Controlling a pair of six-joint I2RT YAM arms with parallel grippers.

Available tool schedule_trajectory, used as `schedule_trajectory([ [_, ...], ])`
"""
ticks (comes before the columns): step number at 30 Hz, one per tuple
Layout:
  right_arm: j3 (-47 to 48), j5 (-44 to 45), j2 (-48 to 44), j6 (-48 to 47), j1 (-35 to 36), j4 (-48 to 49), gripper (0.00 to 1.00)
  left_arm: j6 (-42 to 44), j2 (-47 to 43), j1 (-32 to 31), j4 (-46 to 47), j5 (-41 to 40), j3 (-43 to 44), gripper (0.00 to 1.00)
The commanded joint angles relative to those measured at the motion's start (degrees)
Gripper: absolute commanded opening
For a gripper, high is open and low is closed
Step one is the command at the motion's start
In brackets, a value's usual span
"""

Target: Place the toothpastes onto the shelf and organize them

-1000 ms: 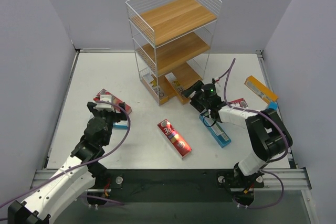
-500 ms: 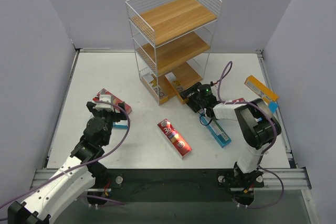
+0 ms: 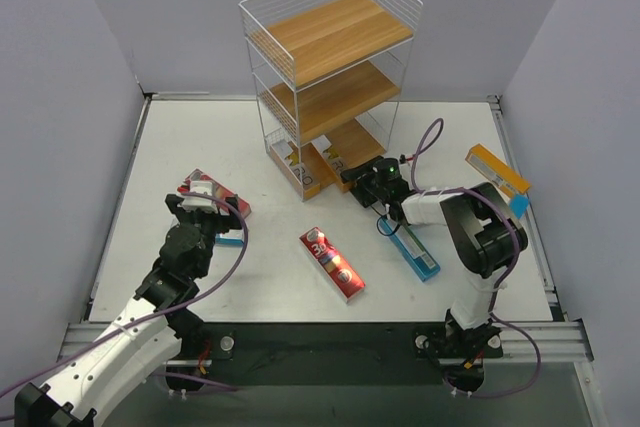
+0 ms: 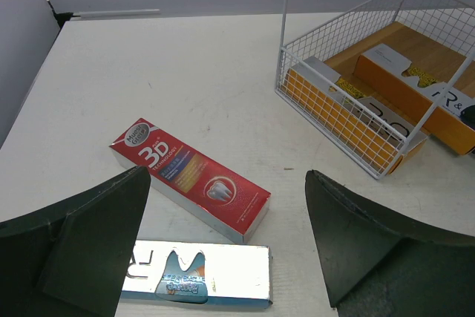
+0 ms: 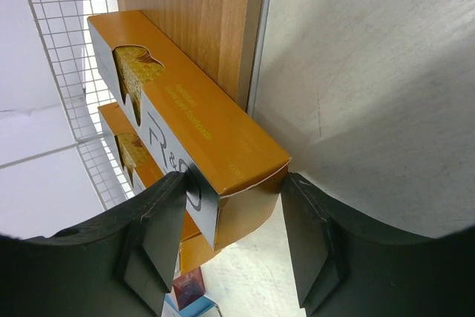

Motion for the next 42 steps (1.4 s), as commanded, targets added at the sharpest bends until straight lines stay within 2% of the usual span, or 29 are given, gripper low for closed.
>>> schedule_trajectory([
  [1, 2.43, 2.74, 0.65, 2.57, 0.59, 3.57, 0.49, -0.07, 0.02, 0.32, 1.64, -0.37, 1.63, 0.97],
  [16, 8.93, 2.30, 5.05, 1.61, 0.41, 1.91, 0.46, -0.07, -0.06, 0.32, 1.46, -0.45, 1.63, 0.97],
  [23, 8.93, 2.21, 5.58, 1.17, 0.41, 0.94, 0.47, 0.02, -0.15, 0.32, 1.46, -0.54, 1.63, 0.97],
  [32, 9.28, 1.77, 5.22, -0.94, 0.41, -1.52, 0.60, 0.02, 0.03, 0.32, 1.38, -0.45, 1.81, 0.97],
  [38, 9.72, 1.07, 5.05, -2.17, 0.32, -2.14, 0.62, -0.07, 0.11, 0.32, 1.29, -0.37, 1.81, 0.97],
  [42, 9.98, 0.81, 4.70, -2.96, 0.24, -2.14, 0.58, -0.07, -0.06, 0.32, 1.29, -0.37, 1.72, 0.97],
])
